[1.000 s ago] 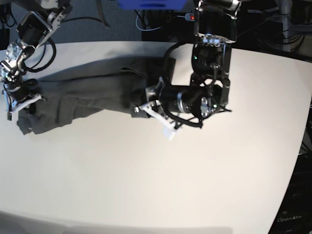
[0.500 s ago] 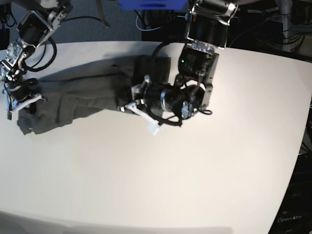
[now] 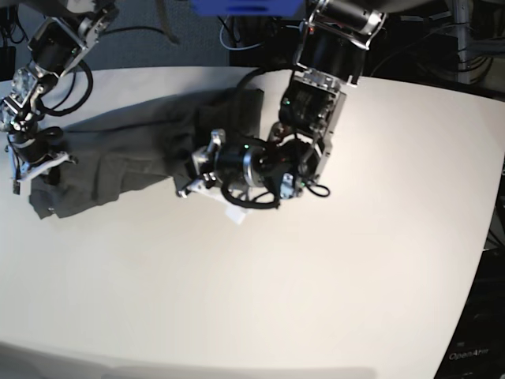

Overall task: Fold the T-shirt properly
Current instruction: 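Fold the strip end over toward the middle with the left gripper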

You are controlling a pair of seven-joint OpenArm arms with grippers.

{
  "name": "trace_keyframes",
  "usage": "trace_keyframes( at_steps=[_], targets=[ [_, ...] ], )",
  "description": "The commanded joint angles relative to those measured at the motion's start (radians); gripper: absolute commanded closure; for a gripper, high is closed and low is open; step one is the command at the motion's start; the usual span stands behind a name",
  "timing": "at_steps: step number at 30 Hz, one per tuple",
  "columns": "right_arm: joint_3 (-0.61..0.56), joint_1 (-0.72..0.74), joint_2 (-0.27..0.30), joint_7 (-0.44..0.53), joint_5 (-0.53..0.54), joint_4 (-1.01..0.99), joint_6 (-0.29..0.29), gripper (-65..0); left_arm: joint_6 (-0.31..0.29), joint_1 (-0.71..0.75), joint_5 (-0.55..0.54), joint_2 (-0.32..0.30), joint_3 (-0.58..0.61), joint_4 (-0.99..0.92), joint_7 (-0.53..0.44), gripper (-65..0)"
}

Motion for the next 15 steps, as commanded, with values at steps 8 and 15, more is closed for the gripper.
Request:
trace_keyframes(
  at_steps=[8, 15],
  targets=[
    [-0.011, -0.041, -0.024, -0.162, -0.092, -0.02, 0.022, -0.6, -0.004, -0.054, -0.029, 0.014, 0.018, -0.111, -0.109, -2.7],
    [-0.011, -0.044, -0.024, -0.161, -0.092, -0.02, 0.022, -0.6, -0.003, -0.057, -0.029, 0.019, 0.018, -0.113, -0.135, -2.7]
  ],
)
